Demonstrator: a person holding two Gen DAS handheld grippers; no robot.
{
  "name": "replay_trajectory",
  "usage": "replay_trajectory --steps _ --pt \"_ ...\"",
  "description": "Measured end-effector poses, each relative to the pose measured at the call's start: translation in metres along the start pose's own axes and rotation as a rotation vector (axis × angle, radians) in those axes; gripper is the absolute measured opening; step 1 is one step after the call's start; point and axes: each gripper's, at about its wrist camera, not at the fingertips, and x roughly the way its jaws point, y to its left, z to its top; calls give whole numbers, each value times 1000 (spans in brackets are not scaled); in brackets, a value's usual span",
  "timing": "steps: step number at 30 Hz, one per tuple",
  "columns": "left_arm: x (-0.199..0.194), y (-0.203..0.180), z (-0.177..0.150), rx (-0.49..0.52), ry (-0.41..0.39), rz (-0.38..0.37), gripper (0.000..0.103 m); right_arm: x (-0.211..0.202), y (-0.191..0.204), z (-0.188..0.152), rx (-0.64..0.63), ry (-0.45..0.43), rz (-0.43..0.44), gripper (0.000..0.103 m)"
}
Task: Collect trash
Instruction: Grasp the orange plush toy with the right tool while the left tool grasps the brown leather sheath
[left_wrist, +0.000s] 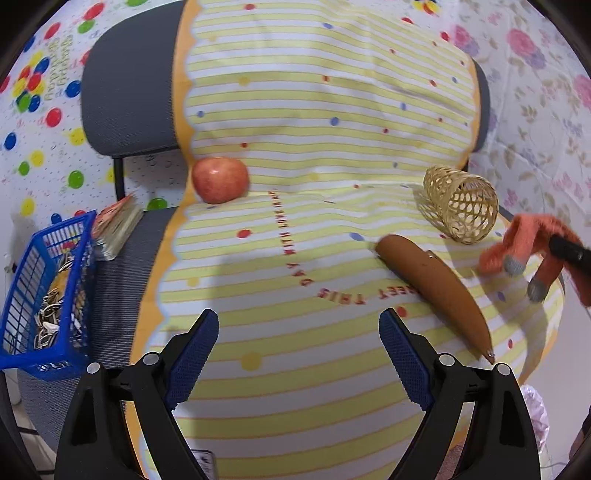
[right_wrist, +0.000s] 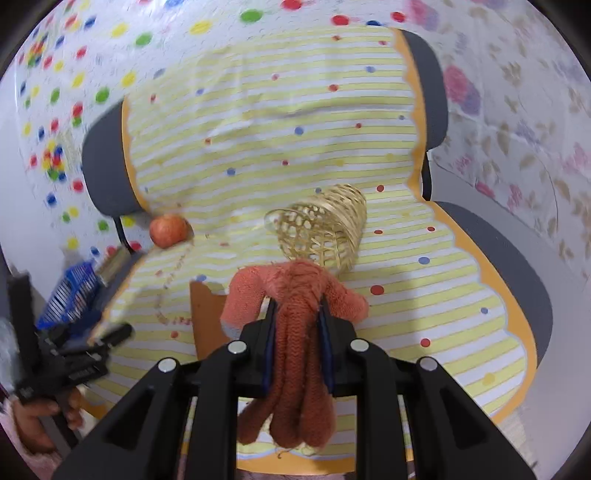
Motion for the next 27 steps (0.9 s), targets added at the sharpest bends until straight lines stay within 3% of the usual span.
replay_trajectory --steps 5,8,16,23,27 --pt "-4 -11 -2 25 -3 -4 88 -27 -6 6 8 -105 3 20" --pt "-5 -14 -5 25 5 -10 88 -42 -5 5 -15 -143 -44 20" --pt "-3 -38 -8 51 27 -53 88 -53 -37 -24 1 -80 -196 20" --pt "12 -84 6 72 51 -125 88 -49 -56 -40 14 -59 -233 21" --pt "27 -110 16 98 43 -96 88 -50 -58 -43 11 -63 -221 21"
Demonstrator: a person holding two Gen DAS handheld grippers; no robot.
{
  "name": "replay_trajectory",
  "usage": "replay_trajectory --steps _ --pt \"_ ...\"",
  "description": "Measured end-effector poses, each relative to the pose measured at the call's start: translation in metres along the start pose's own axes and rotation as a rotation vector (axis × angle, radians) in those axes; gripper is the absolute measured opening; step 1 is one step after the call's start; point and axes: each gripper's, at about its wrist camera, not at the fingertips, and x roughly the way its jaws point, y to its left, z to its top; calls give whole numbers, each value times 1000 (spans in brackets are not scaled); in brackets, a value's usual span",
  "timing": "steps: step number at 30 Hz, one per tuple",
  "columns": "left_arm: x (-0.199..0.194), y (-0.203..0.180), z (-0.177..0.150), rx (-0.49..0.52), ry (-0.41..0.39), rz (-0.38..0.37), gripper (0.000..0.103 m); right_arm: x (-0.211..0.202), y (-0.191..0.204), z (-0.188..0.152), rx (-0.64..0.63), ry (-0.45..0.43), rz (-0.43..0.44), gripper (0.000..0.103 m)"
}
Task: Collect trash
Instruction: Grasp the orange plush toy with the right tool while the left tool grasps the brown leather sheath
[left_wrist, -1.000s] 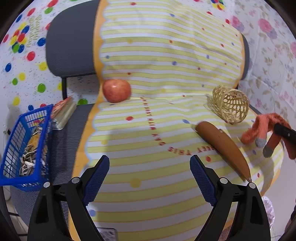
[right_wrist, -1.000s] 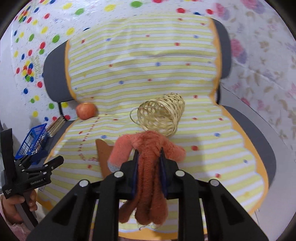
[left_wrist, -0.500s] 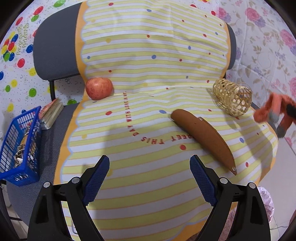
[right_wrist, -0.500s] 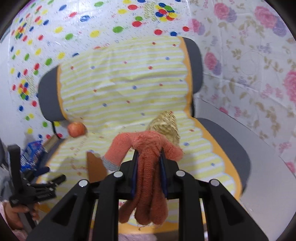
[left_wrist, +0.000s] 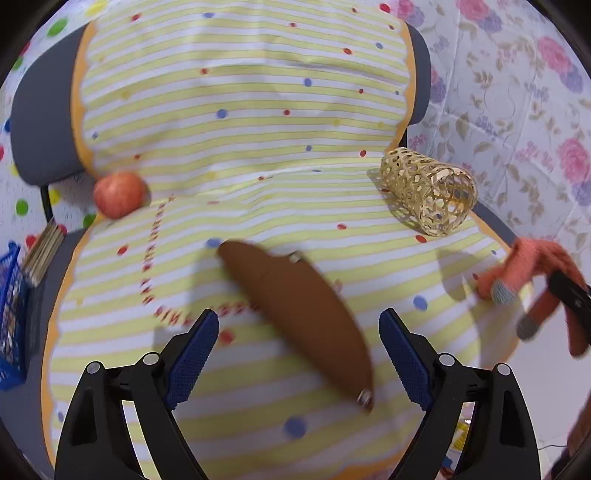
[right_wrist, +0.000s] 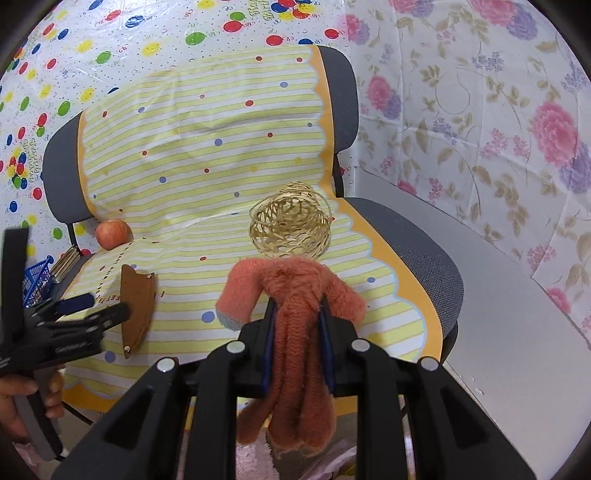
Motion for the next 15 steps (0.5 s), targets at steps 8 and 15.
replay_trajectory --steps 8,15 --pt "38 -15 8 16 65 149 89 -5 -7 -7 17 4 27 21" --pt "19 5 0 13 29 108 53 -9 -9 -14 31 15 39 21"
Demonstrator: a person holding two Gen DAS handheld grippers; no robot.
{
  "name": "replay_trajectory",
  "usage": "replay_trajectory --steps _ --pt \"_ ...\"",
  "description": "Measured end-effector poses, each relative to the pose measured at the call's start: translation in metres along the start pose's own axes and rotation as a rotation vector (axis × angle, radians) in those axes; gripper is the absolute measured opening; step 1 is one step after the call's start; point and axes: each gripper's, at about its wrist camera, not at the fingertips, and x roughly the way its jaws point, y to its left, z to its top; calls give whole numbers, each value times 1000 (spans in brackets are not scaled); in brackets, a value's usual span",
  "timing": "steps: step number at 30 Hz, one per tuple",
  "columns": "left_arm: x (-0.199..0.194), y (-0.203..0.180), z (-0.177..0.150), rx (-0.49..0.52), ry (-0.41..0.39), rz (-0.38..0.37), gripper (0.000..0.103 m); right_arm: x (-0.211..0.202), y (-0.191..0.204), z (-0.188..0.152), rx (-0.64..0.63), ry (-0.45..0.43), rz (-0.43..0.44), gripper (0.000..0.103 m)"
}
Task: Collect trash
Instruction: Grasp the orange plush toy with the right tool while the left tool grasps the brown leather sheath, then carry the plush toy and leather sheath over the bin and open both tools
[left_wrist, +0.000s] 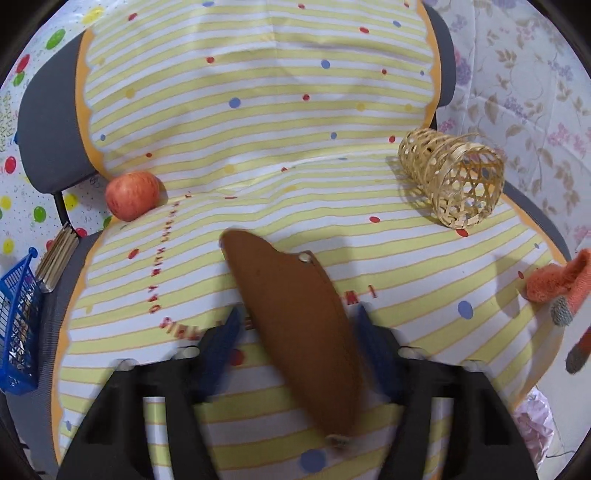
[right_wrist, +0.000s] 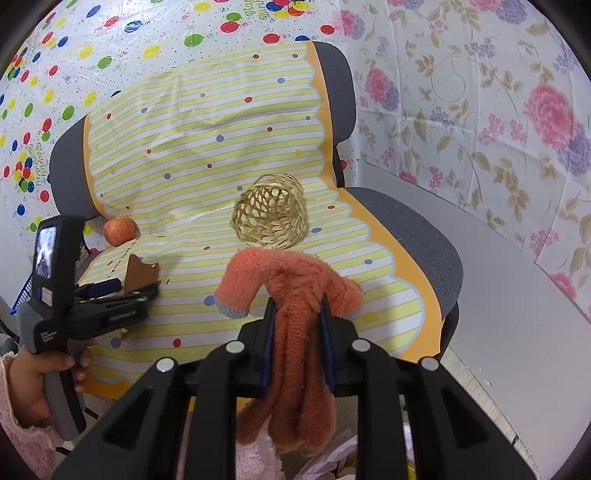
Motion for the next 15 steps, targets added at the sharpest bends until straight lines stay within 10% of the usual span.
replay_trajectory --steps 15 --pt "-93 -5 -42 31 -133 -269 51 -36 -15 -17 77 24 70 21"
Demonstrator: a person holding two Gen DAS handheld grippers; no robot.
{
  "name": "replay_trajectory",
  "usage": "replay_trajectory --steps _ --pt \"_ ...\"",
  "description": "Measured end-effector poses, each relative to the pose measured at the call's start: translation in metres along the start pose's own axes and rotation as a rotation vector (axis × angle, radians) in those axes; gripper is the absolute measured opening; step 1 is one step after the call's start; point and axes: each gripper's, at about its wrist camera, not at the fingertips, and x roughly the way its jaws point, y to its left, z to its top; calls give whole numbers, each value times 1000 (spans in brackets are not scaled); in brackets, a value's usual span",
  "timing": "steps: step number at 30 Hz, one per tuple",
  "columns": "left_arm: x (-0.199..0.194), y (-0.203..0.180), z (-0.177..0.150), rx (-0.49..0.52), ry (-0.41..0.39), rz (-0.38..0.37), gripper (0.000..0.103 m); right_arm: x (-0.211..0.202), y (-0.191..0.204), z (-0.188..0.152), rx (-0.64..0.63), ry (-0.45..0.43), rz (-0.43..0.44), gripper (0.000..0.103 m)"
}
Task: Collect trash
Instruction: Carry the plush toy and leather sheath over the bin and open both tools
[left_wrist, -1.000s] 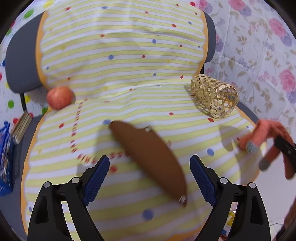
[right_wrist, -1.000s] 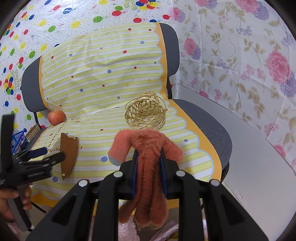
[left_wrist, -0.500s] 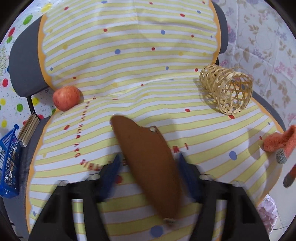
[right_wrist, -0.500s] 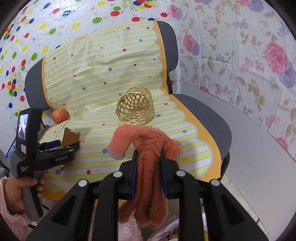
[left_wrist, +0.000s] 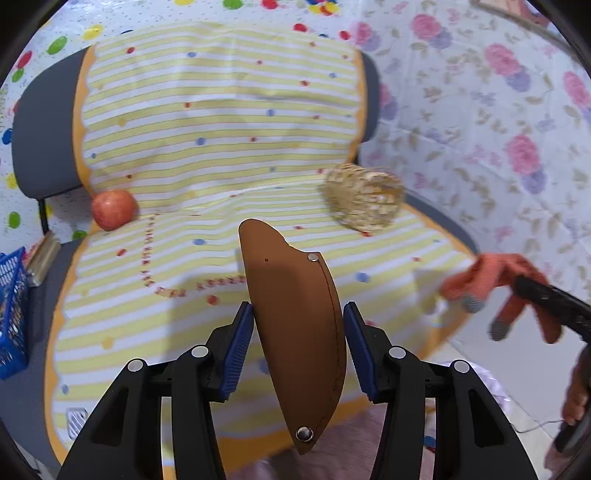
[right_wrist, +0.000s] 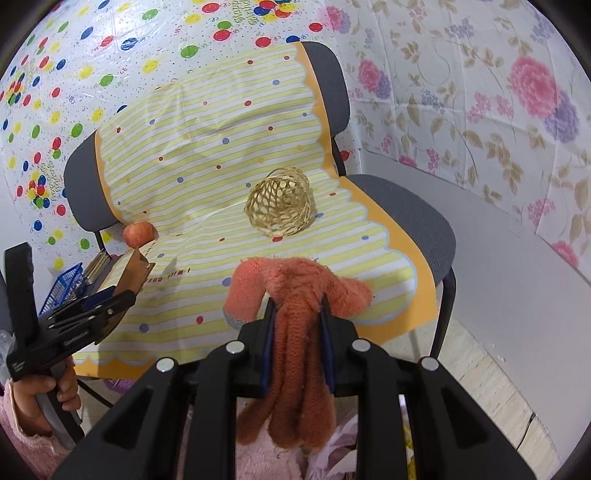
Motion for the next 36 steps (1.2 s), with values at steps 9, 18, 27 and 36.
replay_trajectory --steps 9,18,27,36 --pt "-21 -57 -30 97 -6 -169 51 -41 -5 -22 -19 22 -72 21" --pt "-20 -112 -50 152 44 -374 51 -95 -33 -56 35 39 -208 22" --pt "-30 -173 -64 279 65 -478 51 -125 -54 -83 101 27 -246 22" --pt "-22 -205 -65 312 98 -494 57 -132 -80 -99 126 43 -276 22"
